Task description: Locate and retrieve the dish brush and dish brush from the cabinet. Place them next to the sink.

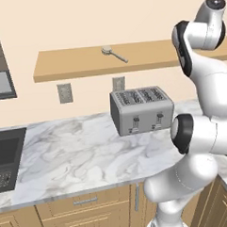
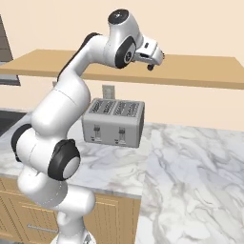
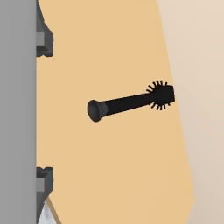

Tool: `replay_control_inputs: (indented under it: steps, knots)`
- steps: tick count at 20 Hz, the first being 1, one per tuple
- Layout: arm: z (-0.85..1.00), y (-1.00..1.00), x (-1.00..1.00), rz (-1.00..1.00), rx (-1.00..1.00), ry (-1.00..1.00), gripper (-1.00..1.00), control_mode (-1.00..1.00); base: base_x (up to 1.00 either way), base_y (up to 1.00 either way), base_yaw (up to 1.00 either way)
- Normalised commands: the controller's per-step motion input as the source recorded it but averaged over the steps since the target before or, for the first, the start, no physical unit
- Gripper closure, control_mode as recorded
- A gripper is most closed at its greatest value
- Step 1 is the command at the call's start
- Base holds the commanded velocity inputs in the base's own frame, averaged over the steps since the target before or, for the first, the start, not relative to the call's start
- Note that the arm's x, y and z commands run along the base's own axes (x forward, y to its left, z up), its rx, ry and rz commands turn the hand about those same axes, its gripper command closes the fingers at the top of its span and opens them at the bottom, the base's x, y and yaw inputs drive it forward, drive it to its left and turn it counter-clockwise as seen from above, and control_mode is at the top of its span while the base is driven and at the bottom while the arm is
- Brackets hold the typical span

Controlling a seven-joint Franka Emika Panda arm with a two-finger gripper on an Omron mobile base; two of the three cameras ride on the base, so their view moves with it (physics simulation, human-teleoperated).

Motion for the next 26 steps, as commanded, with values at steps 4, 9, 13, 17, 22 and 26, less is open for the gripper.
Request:
replay_control_inputs:
  steps: [4,9,13,17,22,26]
  knots:
    - [-0.02,-0.06,0.24,0.05,0.00,-0.03,-1.00,-1.00,0.00,0.00,0.00]
    - [-0.06,0.00,0.34,0.01,-0.03,0.00,-1.00,-1.00,0.00,0.00,0.00]
    - [0.00,0.00,0.33,-0.01,-0.10,0.05,-1.00,-1.00,0.00,0.00,0.00]
    - [0.00,-0.06,0.32,-0.02,-0.08,0.04,-1.00,-1.00,0.00,0.00,0.00]
    - [-0.09,-0.18,0.26,0.00,-0.01,0.01,-1.00,-1.00,0.00,0.00,0.00]
    - [-0.12,-0.22,0.15,0.00,0.00,0.00,-1.00,-1.00,0.00,0.00,0.00]
